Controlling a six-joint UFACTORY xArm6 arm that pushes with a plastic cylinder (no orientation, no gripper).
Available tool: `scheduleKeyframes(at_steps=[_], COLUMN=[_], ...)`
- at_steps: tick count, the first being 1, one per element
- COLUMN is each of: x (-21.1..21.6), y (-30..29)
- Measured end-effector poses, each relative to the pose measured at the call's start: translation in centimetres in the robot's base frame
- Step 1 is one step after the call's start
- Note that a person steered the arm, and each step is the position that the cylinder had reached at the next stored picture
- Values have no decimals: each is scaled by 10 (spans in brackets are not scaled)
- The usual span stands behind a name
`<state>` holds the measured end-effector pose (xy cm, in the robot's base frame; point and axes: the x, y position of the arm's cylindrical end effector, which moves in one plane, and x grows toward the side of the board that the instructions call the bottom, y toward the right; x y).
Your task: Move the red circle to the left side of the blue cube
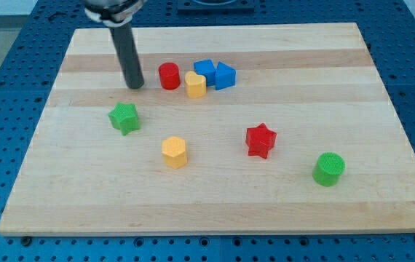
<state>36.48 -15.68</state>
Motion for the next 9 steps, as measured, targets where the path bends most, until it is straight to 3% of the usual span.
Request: scheduleKeyframes(at_steps=[1,3,9], x=[21,-7,-9], y=[-1,3,52])
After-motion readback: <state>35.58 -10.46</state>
